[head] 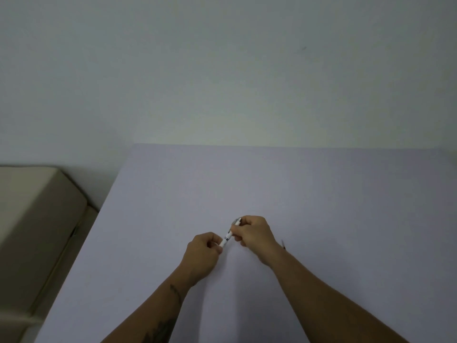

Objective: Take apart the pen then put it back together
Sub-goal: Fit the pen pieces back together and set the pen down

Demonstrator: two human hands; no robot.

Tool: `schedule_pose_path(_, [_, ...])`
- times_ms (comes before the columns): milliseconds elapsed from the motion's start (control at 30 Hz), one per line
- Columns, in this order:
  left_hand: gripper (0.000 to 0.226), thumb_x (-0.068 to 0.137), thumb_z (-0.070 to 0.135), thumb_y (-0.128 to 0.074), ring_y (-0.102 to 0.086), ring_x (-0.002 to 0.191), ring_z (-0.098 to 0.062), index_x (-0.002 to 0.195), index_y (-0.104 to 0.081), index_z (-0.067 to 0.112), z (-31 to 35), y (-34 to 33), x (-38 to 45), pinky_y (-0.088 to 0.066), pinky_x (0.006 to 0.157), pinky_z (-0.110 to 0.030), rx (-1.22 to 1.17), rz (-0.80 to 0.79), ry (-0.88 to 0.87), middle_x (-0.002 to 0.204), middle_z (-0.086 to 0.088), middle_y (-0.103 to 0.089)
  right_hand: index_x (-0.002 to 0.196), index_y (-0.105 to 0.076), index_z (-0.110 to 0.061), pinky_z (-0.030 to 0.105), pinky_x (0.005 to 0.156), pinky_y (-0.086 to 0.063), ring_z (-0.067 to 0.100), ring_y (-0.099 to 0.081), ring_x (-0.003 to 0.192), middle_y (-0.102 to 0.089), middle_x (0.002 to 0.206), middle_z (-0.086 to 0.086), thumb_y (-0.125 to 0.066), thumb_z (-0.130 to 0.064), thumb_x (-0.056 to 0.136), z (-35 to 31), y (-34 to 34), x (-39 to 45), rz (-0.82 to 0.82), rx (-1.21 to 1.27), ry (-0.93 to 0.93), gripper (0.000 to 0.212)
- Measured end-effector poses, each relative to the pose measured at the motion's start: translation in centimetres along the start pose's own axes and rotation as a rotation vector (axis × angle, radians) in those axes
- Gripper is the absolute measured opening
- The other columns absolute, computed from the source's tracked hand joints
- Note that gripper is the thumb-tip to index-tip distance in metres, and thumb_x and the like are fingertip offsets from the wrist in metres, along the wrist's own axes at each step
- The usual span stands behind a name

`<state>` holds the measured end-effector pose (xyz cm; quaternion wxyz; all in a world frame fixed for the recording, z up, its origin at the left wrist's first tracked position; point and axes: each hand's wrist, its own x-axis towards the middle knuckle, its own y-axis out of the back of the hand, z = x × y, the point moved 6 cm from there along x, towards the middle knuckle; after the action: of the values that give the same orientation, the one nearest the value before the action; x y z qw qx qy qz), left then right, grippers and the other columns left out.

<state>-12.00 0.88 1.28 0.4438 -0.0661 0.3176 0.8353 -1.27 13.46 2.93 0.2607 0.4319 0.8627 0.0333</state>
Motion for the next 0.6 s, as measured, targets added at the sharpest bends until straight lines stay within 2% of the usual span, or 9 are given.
schedule_pose_path(67, [0.021, 0.087, 0.008, -0.063, -0.052, 0.055, -0.011, 0.073, -0.067, 0.023, 0.4, 0.5, -0.1, -0.043, 0.05, -0.021, -0.021, 0.031, -0.021, 0.067, 0.0, -0.064, 0.074, -0.075, -0.013, 0.032, 0.063, -0.052, 0.016, -0.064, 0.064, -0.073, 0.07, 0.007, -0.067, -0.009, 0.084, -0.1, -0.3, -0.6, -0.01, 0.024, 0.001, 0.013])
schedule_pose_path(167, [0.016, 0.086, 0.008, -0.066, -0.053, 0.054, -0.009, 0.076, -0.071, 0.019, 0.4, 0.9, -0.5, -0.042, 0.048, -0.018, -0.043, 0.061, -0.021, 0.065, 0.002, -0.065, 0.077, -0.075, -0.01, 0.03, 0.062, -0.054, 0.015, -0.064, 0.062, -0.075, 0.074, 0.009, -0.067, -0.007, 0.085, -0.7, -0.3, -1.1, -0.012, 0.008, 0.028, 0.013])
schedule_pose_path(300, [0.01, 0.084, 0.009, -0.068, -0.056, 0.057, -0.009, 0.079, -0.072, 0.016, 0.2, 0.7, -0.9, -0.043, 0.052, -0.018, -0.073, 0.068, -0.038, 0.067, 0.002, -0.066, 0.082, -0.075, -0.007, 0.037, 0.069, -0.058, 0.019, -0.066, 0.066, -0.076, 0.083, 0.017, -0.067, -0.009, 0.085, -0.7, -0.5, -1.4, 0.012, -0.033, 0.021, 0.009])
schedule_pose_path(433, [0.006, 0.082, 0.012, -0.073, -0.055, 0.055, -0.005, 0.082, -0.071, 0.017, 1.3, 0.6, -0.6, -0.041, 0.051, -0.012, -0.06, 0.075, -0.091, 0.066, 0.006, -0.064, 0.078, -0.073, -0.004, 0.042, 0.07, -0.06, 0.017, -0.065, 0.062, -0.073, 0.071, 0.01, -0.071, -0.012, 0.079, 0.3, -1.0, -2.1, 0.077, -0.063, 0.003, 0.008])
schedule_pose_path(600, [0.015, 0.08, 0.006, -0.072, -0.059, 0.06, -0.012, 0.081, -0.069, 0.02, 1.6, -0.1, -0.4, -0.049, 0.054, -0.019, -0.042, 0.03, -0.1, 0.071, 0.001, -0.066, 0.076, -0.072, -0.005, 0.035, 0.062, -0.054, 0.016, -0.063, 0.061, -0.073, 0.073, 0.012, -0.069, -0.012, 0.081, 0.3, -0.5, -2.0, 0.143, -0.051, 0.009, 0.009])
